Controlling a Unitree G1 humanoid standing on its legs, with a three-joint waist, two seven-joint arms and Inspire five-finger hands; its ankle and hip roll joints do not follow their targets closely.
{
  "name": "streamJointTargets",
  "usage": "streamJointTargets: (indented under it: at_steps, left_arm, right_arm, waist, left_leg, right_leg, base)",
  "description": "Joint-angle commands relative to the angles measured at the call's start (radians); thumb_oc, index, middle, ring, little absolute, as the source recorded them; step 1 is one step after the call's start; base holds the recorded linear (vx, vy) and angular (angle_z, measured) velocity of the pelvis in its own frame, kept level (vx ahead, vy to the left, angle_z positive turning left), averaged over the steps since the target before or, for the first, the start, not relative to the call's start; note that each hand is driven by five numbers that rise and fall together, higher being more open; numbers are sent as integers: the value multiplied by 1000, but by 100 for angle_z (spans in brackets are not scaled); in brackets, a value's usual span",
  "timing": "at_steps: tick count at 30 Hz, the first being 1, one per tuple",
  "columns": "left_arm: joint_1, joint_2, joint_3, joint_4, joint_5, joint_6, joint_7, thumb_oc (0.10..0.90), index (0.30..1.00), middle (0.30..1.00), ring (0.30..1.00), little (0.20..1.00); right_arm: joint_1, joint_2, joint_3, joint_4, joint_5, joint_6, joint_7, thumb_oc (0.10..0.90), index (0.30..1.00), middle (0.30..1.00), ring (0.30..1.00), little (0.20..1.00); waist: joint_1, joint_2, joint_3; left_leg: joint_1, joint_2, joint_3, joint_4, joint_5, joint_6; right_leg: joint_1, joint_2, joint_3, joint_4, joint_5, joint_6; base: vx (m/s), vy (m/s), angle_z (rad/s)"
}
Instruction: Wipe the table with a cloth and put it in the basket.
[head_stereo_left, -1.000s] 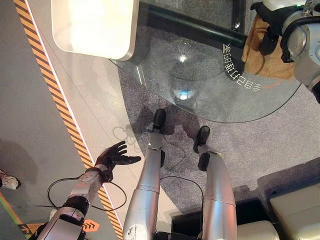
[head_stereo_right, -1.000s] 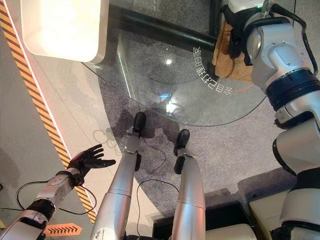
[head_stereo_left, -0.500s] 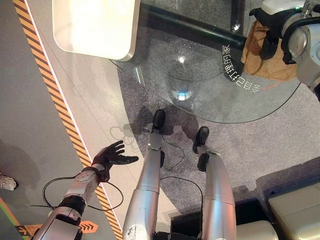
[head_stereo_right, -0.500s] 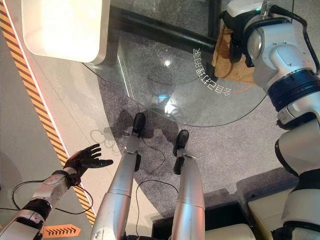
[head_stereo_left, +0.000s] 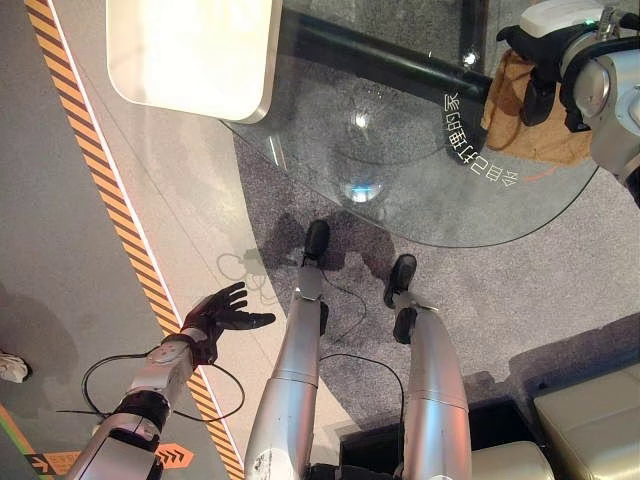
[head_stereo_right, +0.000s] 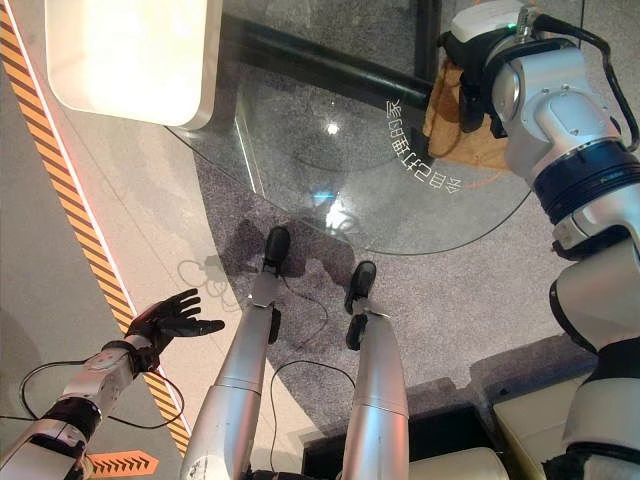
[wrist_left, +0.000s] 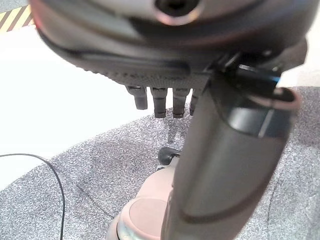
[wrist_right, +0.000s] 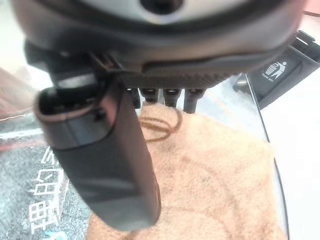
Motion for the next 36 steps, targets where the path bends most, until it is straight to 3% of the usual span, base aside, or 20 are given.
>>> streamJointTargets:
  at_steps: [1,36]
  left_arm:
    - [91,36,28,4,29,-2,-14,800,900,900,900,900]
    - [84,37,26,12,34,-3,-16,800,900,900,900,900]
  right_arm:
    - [-10,-114,75,0,-54,35,39,100,300,300,300,200]
    - [-21,-104,85,-7,-72,34,32,100,300,300,300,200]
  waist:
    - [0,2,-14]
    - [3,5,-14]
  left_leg:
    - [16,-57,120,115,-137,101]
    - [7,-59,118,114,-134,104]
  right_leg:
    - [41,56,-69,-167,122,-15]
    - [31,52,-72,-164,124,-16]
  base:
    - [0,0,0]
    - [0,0,0]
